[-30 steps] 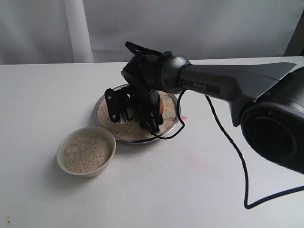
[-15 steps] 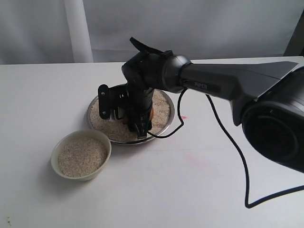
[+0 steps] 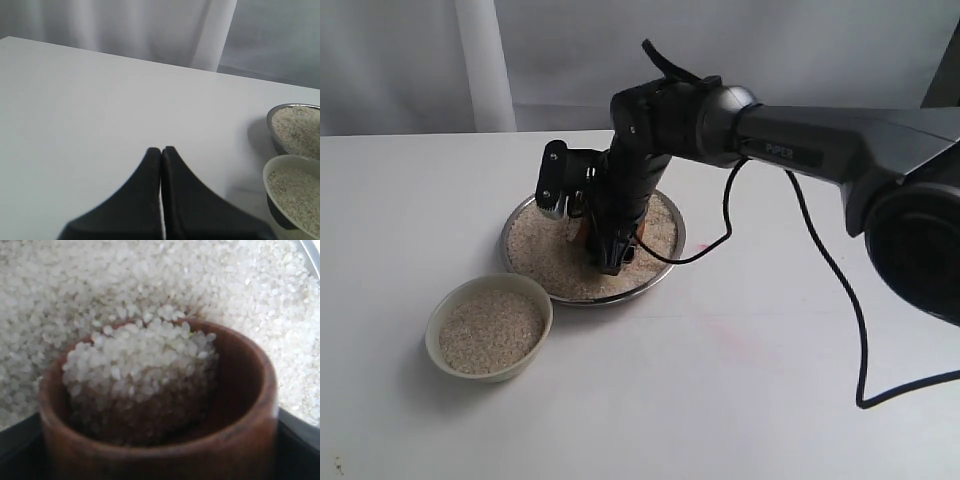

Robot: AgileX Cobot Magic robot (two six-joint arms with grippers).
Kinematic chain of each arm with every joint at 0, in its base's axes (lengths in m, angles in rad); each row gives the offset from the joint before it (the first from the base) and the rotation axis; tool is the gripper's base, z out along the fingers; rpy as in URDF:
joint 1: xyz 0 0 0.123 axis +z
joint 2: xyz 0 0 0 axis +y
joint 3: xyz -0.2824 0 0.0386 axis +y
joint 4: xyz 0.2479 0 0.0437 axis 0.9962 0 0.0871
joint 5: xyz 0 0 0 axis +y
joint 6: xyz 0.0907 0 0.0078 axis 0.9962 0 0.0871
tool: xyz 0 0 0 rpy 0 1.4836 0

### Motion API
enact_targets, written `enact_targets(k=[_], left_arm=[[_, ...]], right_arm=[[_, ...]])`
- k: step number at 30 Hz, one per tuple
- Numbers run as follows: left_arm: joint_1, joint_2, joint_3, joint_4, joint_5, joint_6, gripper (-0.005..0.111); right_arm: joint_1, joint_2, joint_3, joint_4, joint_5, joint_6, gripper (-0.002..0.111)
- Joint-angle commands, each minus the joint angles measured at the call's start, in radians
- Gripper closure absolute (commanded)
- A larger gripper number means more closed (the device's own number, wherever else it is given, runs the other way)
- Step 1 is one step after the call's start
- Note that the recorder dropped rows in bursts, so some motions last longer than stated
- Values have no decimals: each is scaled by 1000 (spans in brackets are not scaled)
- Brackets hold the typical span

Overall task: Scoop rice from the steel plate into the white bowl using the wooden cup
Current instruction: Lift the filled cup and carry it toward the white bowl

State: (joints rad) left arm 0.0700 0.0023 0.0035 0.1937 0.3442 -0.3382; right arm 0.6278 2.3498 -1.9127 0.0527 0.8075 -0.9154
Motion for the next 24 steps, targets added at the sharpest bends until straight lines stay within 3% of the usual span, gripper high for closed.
enact_targets(k=[1, 15, 24], left_arm=[[0, -2, -4, 3, -7, -1, 107], [0, -2, -4, 3, -7, -1, 107], [0, -2, -4, 3, -7, -1, 107]], right_arm=[[-33, -21, 13, 190, -22, -75, 108], [-90, -141, 187, 399, -179, -167, 108], [-103, -308, 443, 616, -384, -314, 108]])
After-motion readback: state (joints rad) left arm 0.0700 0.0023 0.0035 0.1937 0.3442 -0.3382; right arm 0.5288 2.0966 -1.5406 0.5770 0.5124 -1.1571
